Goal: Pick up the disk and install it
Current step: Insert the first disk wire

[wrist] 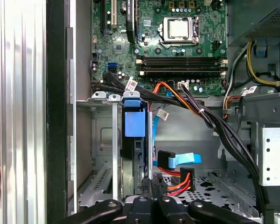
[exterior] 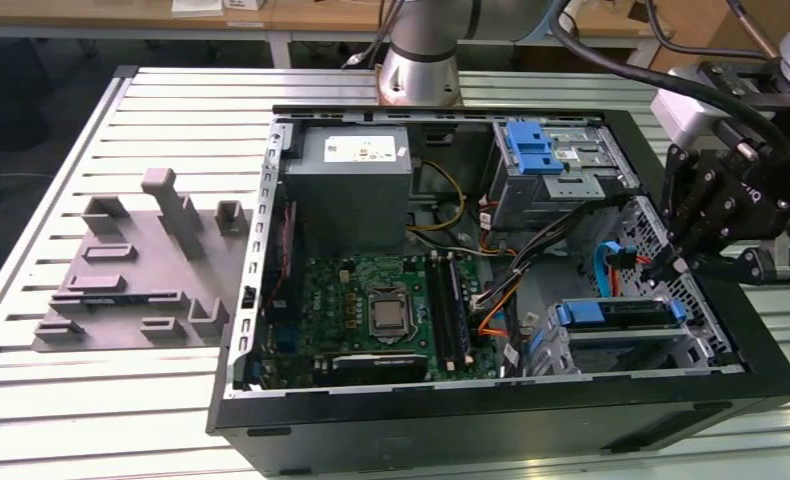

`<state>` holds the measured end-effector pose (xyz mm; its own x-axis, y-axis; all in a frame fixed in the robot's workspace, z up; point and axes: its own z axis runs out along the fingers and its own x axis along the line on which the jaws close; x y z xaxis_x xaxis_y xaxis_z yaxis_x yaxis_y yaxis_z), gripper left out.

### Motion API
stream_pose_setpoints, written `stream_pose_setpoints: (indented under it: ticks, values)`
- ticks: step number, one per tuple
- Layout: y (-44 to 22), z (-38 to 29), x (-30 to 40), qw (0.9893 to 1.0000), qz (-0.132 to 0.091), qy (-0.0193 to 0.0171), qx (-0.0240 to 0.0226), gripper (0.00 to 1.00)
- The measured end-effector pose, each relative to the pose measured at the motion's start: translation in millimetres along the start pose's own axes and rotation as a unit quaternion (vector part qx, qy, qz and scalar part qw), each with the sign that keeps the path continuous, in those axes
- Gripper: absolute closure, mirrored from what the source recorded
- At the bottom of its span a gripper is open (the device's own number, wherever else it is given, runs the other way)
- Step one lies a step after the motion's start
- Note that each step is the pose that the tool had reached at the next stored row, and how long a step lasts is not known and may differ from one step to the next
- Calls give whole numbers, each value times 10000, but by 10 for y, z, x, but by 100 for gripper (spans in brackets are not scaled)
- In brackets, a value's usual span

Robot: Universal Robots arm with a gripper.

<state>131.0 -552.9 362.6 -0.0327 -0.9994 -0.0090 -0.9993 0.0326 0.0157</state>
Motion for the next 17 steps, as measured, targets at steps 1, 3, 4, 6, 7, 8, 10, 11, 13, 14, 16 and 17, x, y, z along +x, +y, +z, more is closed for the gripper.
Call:
stream_pose_setpoints:
  ticks: [1,3,4,6,7,8,10,11,13,14,16,17]
  values:
    - [0,0,-2,10000,0,0,0,89]
    - [0,-1,-10,10000,0,1,0,89]
    - [1,0,-16,10000,0,1,0,89]
    - [1,0,-41,10000,0,1,0,89]
    - [2,0,-57,10000,0,3,0,89]
    - [2,0,-68,10000,0,4,0,89]
    - [3,2,-90,10000,1,8,0,82]
    - [3,3,-100,10000,0,9,1,82]
    - [3,10,-109,10000,0,15,6,82]
    - [3,15,-111,10000,0,20,12,82]
    - [3,24,-112,10000,0,25,31,81]
    - [4,28,-112,10000,0,25,43,81]
